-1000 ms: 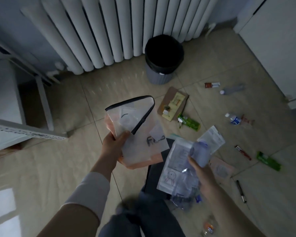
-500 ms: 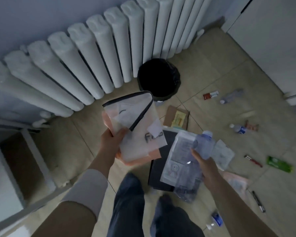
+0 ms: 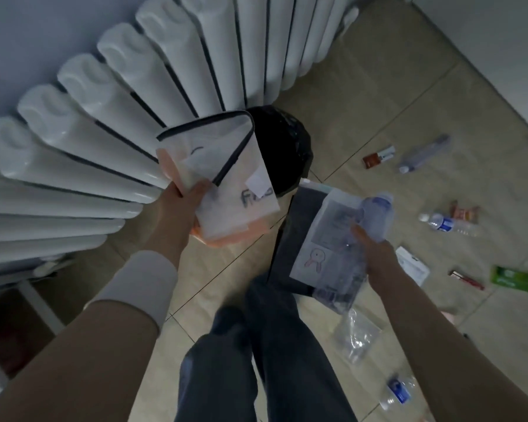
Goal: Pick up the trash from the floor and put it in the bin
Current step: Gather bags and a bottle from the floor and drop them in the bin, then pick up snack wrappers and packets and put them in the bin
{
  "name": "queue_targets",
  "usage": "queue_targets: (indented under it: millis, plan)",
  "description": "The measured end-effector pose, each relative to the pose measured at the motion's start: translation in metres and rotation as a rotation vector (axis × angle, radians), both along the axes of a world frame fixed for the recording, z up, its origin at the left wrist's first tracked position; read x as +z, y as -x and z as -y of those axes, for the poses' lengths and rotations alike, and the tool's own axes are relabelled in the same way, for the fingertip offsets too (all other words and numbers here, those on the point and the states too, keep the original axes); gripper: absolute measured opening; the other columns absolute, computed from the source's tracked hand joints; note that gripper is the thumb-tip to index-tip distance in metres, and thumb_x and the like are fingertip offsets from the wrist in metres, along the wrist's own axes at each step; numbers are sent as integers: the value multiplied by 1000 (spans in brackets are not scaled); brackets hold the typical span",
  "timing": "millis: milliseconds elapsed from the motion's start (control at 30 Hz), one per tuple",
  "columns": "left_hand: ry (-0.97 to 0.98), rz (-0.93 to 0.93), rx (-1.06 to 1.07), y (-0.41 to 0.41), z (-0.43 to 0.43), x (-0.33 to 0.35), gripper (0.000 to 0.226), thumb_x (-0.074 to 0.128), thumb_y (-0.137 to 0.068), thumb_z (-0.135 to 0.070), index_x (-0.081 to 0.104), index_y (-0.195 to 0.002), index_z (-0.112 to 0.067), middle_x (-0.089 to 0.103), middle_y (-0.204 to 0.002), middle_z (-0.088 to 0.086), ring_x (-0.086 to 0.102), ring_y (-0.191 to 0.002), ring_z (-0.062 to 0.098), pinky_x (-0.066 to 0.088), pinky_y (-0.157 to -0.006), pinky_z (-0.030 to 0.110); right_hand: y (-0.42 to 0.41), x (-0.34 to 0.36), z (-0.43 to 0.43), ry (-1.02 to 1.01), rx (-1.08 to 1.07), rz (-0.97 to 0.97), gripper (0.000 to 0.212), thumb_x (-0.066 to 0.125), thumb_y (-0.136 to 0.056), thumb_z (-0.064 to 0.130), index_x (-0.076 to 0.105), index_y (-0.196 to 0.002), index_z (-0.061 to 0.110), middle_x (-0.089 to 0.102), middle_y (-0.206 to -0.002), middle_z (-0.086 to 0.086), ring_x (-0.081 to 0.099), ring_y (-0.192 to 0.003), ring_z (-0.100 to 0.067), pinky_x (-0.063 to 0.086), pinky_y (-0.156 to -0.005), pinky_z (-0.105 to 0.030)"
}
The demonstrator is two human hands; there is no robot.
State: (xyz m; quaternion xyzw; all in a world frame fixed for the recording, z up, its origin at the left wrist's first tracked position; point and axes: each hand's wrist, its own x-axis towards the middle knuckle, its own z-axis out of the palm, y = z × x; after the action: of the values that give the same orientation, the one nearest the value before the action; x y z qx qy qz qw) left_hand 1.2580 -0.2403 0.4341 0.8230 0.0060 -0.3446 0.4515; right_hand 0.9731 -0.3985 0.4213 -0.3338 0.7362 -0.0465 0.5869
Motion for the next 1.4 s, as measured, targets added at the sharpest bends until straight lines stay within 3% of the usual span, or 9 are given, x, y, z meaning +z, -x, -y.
queue_targets:
  millis: [133,367,533,600,667,733,867,1133,1400]
  plan:
    - [-79,18,-99,-18,39,-8,14,62,-74,-43,59,-83,-33,64,-69,-16,62,-59,-3,44,-45,13,-36,-6,35,14,43,-1,59,75,-74,39,59,-117,3,66,-98,-10,64,-76,-23,53,-61,-31]
    - [-285,226,-496,-60,107,-56,25,63,-81,-32,49,-82,-12,51,-70,0,48,-62,18,33,-52,29,-121,-57,79,-54,275,-62,77,82,-60,43,56,-120,3,65,-108,-11,65,-84,-23,54,-66,-30]
    - [-443,229,-873,-86,159,-122,23,59,-82,-25,41,-74,-14,41,-65,-3,40,-57,15,28,-47,28,-189,-128,101,-141,515,-182,71,71,-61,63,57,-104,9,55,-73,3,54,-59,-10,35,-38,-19]
    - [-495,161,-1000,-93,177,-141,24,59,-83,-25,41,-69,-18,50,-73,4,43,-62,18,27,-46,25,-212,-152,105,-180,673,-207,66,60,-69,69,58,-97,8,57,-80,-3,57,-68,-15,39,-48,-22]
    - [-522,106,-1105,-99,192,-158,22,58,-86,-28,53,-104,-16,58,-101,21,53,-78,27,33,-53,29,-224,-172,112,-203,718,-185,85,54,-76,67,43,-133,5,54,-128,-15,58,-108,-27,47,-73,-27]
    - [-520,93,-1168,-104,202,-167,74,54,-89,-36,14,-148,-15,48,-128,24,55,-107,35,42,-73,30,-227,-176,121,-190,696,-138,105,51,-80,64,1,-150,4,21,-157,-13,36,-136,-30,41,-89,-29]
    - [-508,200,-1128,-106,205,-156,87,51,-86,-51,6,-150,-12,26,-154,16,34,-136,35,35,-107,43,-215,-157,132,-3,730,-96,88,39,-87,62,6,-151,12,26,-156,-8,31,-140,-29,31,-109,-35]
    - [-569,751,-1492,-53,210,-110,68,42,-92,-44,16,-148,-14,15,-158,15,11,-145,33,12,-117,48,-162,-110,111,378,1253,-630,70,37,-94,47,8,-150,18,4,-160,-12,4,-147,-32,16,-117,-52]
    - [-478,945,-1728,50,208,-87,52,39,-95,-30,28,-141,-10,19,-157,15,11,-145,34,9,-117,47,-59,-98,71,468,1334,-763,60,36,-97,36,14,-149,17,9,-160,-9,4,-147,-34,12,-114,-58]
